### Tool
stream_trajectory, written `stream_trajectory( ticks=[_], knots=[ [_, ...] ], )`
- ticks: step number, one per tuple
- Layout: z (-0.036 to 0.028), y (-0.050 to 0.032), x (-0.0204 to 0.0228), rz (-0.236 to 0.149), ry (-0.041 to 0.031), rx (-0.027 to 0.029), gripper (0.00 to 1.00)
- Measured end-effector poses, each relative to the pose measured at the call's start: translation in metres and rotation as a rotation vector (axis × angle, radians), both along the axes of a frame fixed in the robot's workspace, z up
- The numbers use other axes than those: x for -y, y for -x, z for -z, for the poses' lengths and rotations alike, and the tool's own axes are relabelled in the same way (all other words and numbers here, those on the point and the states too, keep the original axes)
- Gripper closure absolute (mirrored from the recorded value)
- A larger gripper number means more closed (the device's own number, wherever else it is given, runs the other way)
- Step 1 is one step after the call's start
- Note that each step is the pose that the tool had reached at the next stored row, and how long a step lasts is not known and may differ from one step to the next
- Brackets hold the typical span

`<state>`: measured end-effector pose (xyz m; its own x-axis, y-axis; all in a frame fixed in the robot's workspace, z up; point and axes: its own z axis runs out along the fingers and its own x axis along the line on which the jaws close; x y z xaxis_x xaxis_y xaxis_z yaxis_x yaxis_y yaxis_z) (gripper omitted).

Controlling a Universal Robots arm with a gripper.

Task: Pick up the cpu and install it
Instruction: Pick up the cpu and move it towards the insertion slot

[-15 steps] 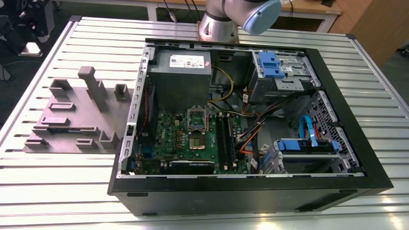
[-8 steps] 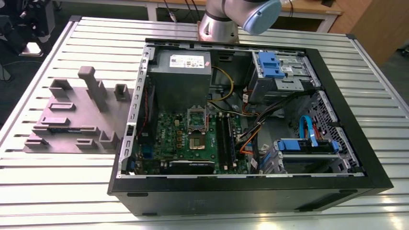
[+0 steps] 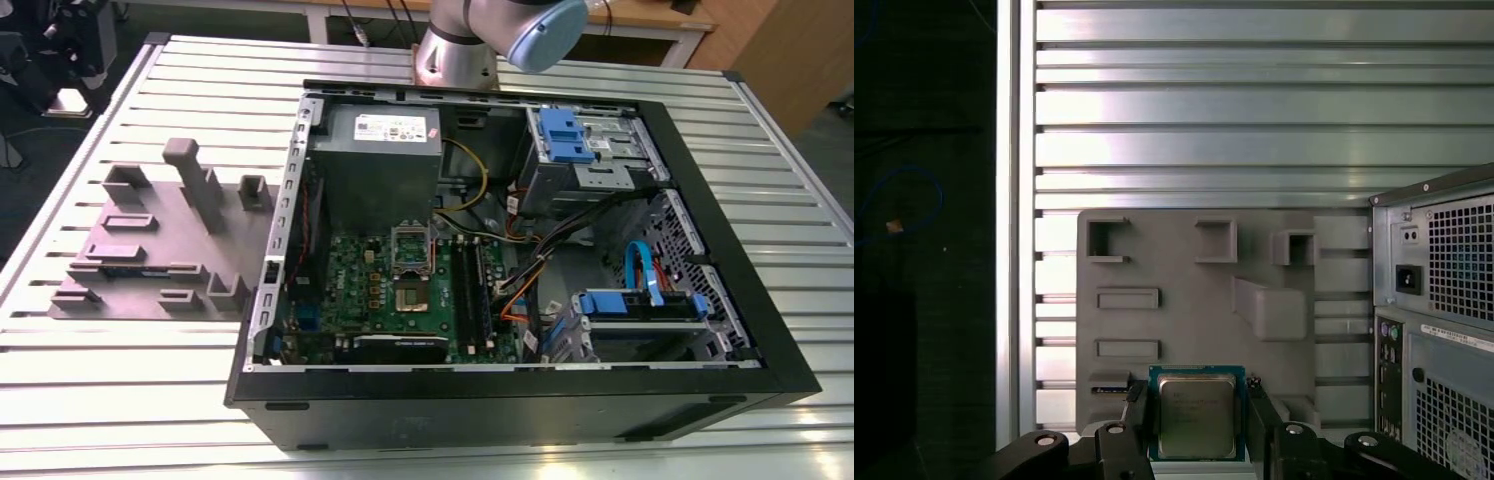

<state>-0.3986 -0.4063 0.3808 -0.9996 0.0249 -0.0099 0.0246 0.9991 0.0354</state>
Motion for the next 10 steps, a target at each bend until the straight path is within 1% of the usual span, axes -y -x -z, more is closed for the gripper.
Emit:
stream_trajectory(
  ticks=[3, 10],
  knots=[
    [0.0, -0.0024, 0.0, 0.0, 0.0, 0.0, 0.53],
    [0.0, -0.0028, 0.0, 0.0, 0.0, -0.0001, 0.53]
  ],
)
